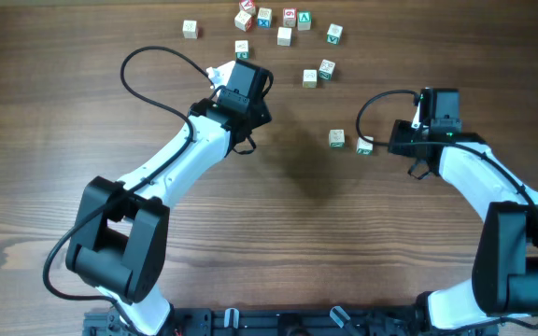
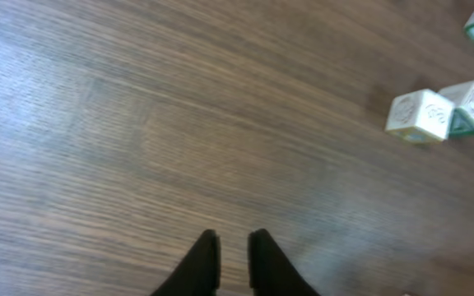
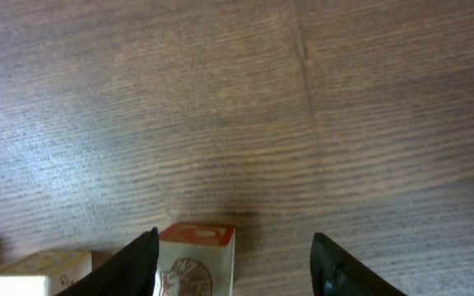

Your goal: Form a horizontal line

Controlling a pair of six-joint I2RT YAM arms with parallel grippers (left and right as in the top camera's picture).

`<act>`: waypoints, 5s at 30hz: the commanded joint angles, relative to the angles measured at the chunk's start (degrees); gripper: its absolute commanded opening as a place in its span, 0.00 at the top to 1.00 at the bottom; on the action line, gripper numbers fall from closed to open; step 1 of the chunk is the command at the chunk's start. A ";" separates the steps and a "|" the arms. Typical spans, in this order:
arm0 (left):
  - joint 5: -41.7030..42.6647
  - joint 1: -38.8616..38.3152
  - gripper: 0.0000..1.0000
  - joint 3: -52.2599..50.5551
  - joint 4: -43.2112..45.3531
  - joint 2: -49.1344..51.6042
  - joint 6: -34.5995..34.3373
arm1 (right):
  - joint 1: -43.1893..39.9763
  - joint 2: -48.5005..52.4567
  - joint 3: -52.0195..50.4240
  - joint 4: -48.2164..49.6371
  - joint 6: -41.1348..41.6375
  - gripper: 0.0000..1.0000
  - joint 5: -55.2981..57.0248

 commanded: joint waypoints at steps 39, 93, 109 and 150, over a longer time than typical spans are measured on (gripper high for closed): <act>19.47 -7.34 0.96 0.17 25.75 17.22 -1.60 | -3.78 5.01 2.58 -10.25 16.76 0.96 -3.61; 23.43 -10.08 0.96 0.17 27.36 18.25 -0.87 | -3.78 5.51 2.58 -0.13 -1.86 0.96 -18.56; 24.00 -10.10 0.96 0.17 27.63 18.25 -0.85 | -3.78 5.51 2.58 -0.59 -2.01 0.96 -25.00; 27.06 -13.55 0.96 0.17 27.56 18.25 0.42 | -3.78 5.51 2.58 -0.42 -1.99 0.96 -24.98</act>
